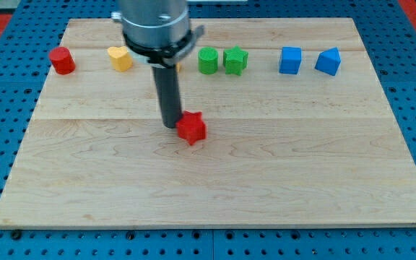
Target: Move the red star to the bottom left of the cube
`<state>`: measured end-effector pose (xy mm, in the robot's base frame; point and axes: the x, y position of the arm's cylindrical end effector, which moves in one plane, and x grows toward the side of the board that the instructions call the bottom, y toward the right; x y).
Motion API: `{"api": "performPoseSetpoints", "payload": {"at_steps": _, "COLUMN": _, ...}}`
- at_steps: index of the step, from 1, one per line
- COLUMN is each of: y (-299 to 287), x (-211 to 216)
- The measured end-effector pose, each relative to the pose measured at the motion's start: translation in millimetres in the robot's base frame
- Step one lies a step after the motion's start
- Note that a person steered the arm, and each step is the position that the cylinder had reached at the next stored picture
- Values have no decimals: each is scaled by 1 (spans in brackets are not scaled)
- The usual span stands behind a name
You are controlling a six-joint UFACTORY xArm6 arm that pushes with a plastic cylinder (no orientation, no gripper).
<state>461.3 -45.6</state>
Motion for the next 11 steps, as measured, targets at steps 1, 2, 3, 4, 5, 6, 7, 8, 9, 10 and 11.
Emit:
{"api": "performPoseSetpoints", "payload": {"at_steps": 1, "y": 66, "x": 12}}
{"api": "performPoseSetpoints", "payload": {"at_steps": 2, "y": 150, "x": 7}}
{"api": "performPoseSetpoints", "payload": {"at_steps": 3, "y": 118, "x": 9}}
{"api": "performPoseSetpoints", "payload": {"at_steps": 4, "y": 89, "x": 48}}
{"api": "performPoseSetpoints", "payload": {"at_steps": 5, "y": 144, "x": 75}}
{"api": "performPoseSetpoints", "payload": {"at_steps": 6, "y": 167, "x": 13}}
{"api": "performPoseSetpoints", "payload": {"at_steps": 7, "y": 193, "x": -39}}
{"api": "performPoseSetpoints", "payload": {"at_steps": 8, "y": 197, "x": -23}}
{"api": "performPoseSetpoints", "payload": {"at_steps": 9, "y": 180, "x": -18}}
{"api": "performPoseSetpoints", "payload": {"at_steps": 10, "y": 160, "x": -62}}
{"api": "performPoseSetpoints", "payload": {"at_steps": 11, "y": 173, "x": -61}}
